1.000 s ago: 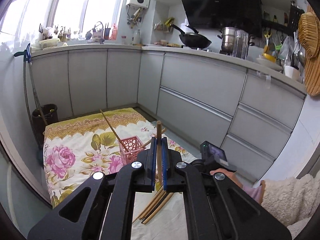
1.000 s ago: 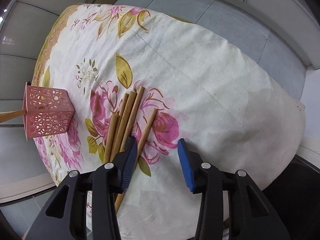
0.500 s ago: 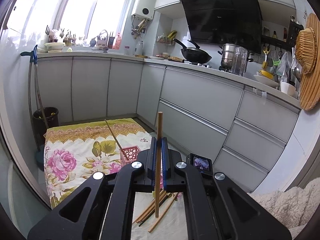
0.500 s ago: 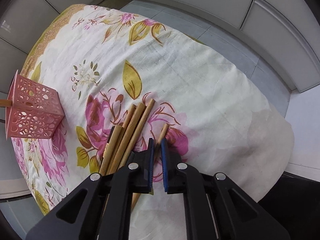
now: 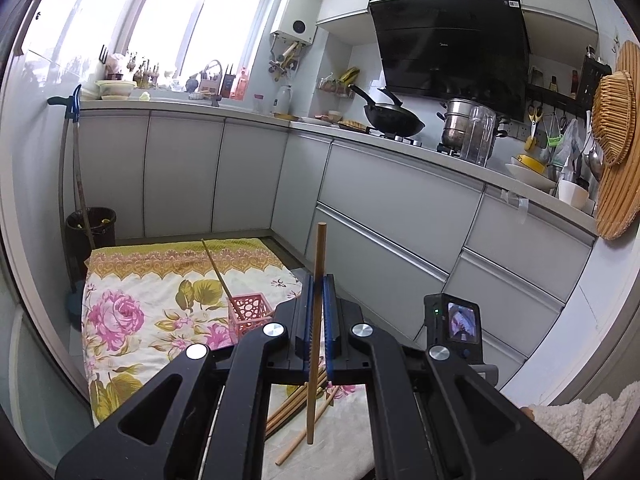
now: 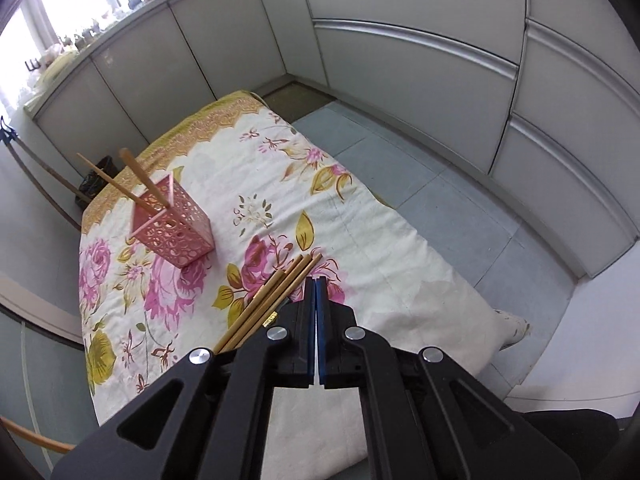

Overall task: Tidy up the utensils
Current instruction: 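Grasp a chopstick with the right tool while the left tool carries its chopstick to the cup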

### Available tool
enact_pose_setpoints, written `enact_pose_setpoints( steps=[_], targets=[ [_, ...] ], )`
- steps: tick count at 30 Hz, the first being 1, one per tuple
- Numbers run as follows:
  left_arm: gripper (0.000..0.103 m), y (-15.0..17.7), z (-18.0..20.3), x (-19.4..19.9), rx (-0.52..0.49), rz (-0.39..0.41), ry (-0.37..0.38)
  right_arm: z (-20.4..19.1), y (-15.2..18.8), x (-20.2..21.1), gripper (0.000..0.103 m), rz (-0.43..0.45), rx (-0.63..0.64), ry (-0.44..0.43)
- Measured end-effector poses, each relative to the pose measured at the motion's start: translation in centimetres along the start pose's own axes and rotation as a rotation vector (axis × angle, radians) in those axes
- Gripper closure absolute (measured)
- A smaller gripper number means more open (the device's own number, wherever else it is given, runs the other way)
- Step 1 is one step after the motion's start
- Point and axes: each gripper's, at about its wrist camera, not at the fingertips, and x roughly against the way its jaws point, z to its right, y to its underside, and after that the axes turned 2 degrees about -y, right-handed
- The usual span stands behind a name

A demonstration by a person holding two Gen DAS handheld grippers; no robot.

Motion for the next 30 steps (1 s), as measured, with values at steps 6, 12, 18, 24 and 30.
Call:
enact_pose_setpoints(
  steps=[6,12,18,24,30],
  targets=[
    [0.099,-0.3,1.3,1.2,-0.019,0.022,0.005,1.6,-0.9,-4.0,0.101,-0.312,-0.161,-0.108],
    [0.099,-0.1,0.6,1.5,-0.006,0.035,0.013,3.3,0.0,-12.3,0.101,-0.562,-0.352,-0.066],
    [0.099,0.2,-0.9,1.0,0.024,0.036,0.026,2.8,-0.5,-14.7,0.064,-0.575,-0.396,-0.007],
    [0.099,0.3,-1.7,0.8,0.040,0.037,0.038,2.2,-0.8,-16.2,0.064,-0.575,-0.373,0.094],
    [0.099,0.2,-1.9,1.1,0.045,0.046,0.029,-1.6,0.8,-16.6,0.068,-0.494,-0.189,0.275]
  ],
)
